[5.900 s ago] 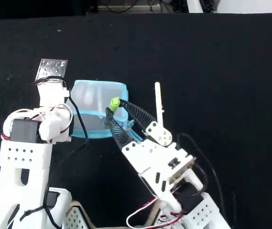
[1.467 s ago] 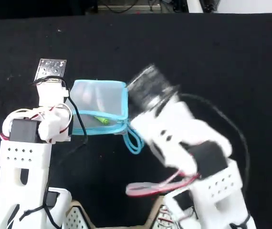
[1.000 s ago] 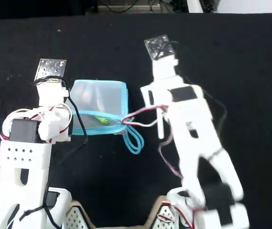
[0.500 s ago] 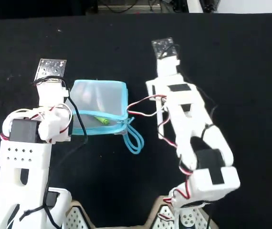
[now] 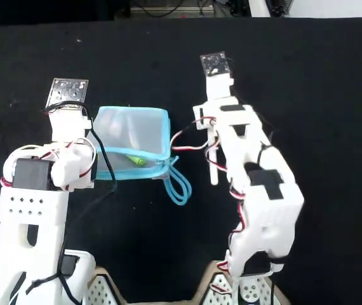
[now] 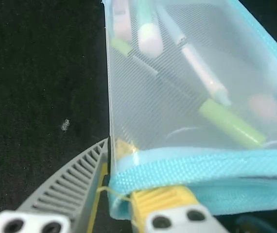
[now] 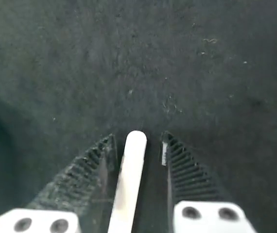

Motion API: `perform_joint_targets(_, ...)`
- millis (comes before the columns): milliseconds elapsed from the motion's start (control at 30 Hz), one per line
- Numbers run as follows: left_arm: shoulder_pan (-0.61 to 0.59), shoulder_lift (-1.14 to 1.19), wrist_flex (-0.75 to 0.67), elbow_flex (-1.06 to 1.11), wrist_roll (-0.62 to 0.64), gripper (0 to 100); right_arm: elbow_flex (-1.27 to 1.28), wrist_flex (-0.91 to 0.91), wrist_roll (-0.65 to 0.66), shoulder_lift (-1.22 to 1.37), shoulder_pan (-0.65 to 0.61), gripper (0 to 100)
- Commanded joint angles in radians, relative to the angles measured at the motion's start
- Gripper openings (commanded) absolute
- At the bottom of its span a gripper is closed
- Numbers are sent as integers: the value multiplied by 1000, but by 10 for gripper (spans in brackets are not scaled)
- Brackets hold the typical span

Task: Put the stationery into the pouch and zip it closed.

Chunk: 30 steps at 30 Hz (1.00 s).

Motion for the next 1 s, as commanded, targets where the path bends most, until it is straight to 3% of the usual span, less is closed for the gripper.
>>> perform_joint_targets(0,1,8,2,4,-5,30,-150,152,-3,15,14,54)
perform_joint_targets(33,1,8,2,4,-5,30,-180,198,-3,24,14,7)
perform_joint_targets(467,-1,8,-6,12,-5,30,-378,700,0,-4,51,11)
perform_joint_targets(967,-1,8,-6,13,-5,30,-452,838,-2,35,49,12)
